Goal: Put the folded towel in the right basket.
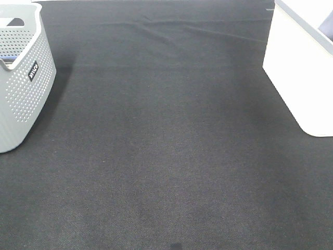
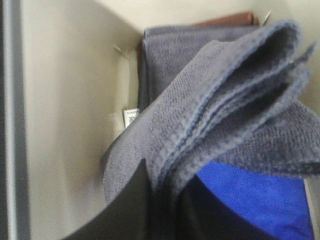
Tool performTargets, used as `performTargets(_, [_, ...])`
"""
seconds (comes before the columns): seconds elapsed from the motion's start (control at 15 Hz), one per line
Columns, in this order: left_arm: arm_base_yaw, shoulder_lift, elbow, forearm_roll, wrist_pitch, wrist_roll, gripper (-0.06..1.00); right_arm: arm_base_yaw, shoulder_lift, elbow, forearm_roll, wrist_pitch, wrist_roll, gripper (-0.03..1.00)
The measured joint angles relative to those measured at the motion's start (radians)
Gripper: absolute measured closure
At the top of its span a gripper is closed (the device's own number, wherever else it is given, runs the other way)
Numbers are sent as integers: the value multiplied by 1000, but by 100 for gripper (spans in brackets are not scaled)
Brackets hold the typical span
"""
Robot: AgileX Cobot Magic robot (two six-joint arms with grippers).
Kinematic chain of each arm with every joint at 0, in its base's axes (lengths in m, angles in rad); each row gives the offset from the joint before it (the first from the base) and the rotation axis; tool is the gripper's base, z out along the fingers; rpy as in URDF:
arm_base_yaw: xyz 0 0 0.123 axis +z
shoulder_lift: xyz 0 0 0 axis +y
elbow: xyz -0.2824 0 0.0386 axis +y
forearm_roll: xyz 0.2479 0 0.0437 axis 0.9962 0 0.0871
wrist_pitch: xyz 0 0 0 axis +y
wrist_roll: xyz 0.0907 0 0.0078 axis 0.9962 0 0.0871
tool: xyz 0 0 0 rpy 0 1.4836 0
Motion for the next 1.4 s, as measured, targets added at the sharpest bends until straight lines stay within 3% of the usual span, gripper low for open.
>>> performTargets(0.27, [0, 0, 0, 0, 0, 0, -3, 0, 18, 1, -16, 0, 27, 42])
performTargets(0.4, [0, 0, 0, 0, 0, 0, -3, 0, 17, -20, 10, -1, 27, 35])
performTargets(0.6, [0, 0, 0, 0, 0, 0, -3, 47, -28, -22, 54, -2, 24, 34])
performTargets(0.8, [0, 0, 0, 0, 0, 0, -3, 179, -83, -22, 8, -2, 23, 34])
performTargets(1.0, [0, 0, 0, 0, 0, 0, -3, 236, -124, -12, -2, -2, 30, 34])
performTargets(1.2, [0, 0, 0, 0, 0, 0, -3, 303, -243, 112, -11, -2, 43, 34])
performTargets(1.4, [0, 0, 0, 0, 0, 0, -3, 313, -398, 342, -16, -3, 51, 34])
